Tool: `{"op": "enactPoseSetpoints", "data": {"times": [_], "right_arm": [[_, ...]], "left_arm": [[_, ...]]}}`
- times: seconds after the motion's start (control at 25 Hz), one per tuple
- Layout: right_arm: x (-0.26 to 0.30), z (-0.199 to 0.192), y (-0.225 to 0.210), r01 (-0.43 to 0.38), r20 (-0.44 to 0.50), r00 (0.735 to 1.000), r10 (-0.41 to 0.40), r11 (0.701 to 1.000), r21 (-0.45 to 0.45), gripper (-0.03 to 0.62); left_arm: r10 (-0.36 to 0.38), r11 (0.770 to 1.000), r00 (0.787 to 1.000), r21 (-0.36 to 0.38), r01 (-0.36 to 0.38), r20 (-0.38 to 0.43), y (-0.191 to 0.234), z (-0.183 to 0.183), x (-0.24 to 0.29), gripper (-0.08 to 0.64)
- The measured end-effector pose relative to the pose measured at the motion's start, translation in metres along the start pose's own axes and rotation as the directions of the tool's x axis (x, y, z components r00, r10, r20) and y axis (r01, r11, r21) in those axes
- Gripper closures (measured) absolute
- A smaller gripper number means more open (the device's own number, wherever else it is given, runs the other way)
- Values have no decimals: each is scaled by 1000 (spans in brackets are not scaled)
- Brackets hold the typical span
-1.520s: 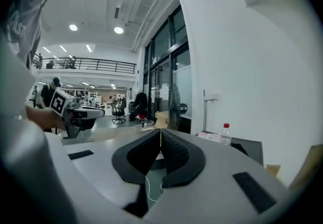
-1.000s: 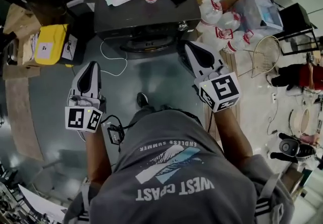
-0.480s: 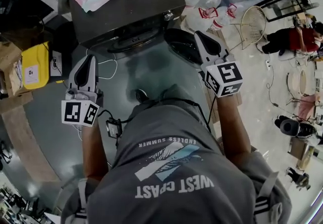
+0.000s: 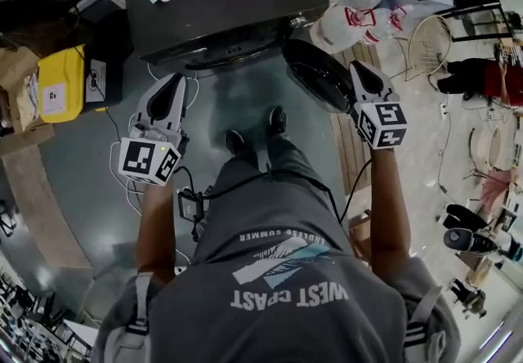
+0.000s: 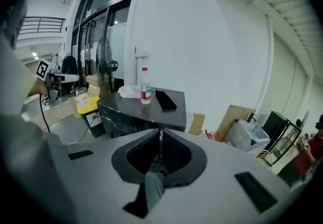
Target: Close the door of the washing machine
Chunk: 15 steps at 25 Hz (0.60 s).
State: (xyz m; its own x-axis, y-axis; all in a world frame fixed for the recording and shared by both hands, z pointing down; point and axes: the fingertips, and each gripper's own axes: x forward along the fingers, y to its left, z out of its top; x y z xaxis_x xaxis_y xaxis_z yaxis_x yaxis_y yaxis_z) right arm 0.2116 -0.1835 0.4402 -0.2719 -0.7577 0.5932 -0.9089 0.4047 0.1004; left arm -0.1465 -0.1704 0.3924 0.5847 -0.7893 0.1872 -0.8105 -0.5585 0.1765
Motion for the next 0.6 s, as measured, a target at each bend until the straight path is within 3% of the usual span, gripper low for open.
{"op": "enactPoseSetpoints", "data": {"times": [0.32, 0.6], "right_arm": [[49, -85, -19, -27, -180, 983, 25, 1000, -10, 512], [83, -149, -28, -76, -307, 949, 70, 997, -10, 477]], "left_arm": [[2, 999, 998, -38, -5, -69, 9, -52, 22, 528], [12, 997, 995, -69, -19, -104, 7, -78, 40, 528]]}}
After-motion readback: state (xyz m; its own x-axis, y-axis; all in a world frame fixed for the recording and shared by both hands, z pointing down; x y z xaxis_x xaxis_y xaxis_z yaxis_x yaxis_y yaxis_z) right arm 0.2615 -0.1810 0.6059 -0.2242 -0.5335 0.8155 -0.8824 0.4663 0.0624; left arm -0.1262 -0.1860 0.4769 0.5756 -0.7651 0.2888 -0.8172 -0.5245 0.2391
